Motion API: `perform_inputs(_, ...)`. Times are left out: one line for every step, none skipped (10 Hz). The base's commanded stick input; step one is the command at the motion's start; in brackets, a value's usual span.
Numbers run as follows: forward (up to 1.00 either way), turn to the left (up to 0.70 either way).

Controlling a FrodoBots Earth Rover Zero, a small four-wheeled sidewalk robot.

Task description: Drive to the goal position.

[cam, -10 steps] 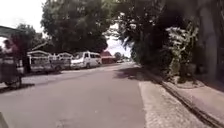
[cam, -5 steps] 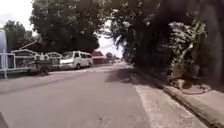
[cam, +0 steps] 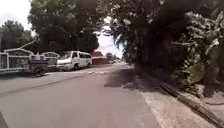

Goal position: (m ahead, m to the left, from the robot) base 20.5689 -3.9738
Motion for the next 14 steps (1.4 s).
perform_inputs(0.85, 0.0)
perform_inputs(0.85, 0.0)
perform_inputs(0.85, 0.0)
perform_inputs(0.85, 0.0)
perform_inputs(0.85, 0.0)
perform_inputs(0.85, 0.0)
perform_inputs(0.85, 0.0)
perform_inputs(0.85, 0.0)
perform_inputs(0.85, 0.0)
perform_inputs(0.85, 0.0)
perform_inputs(0.85, 0.0)
perform_inputs(0.85, 0.0)
perform_inputs(0.85, 0.0)
perform_inputs(0.85, 0.0)
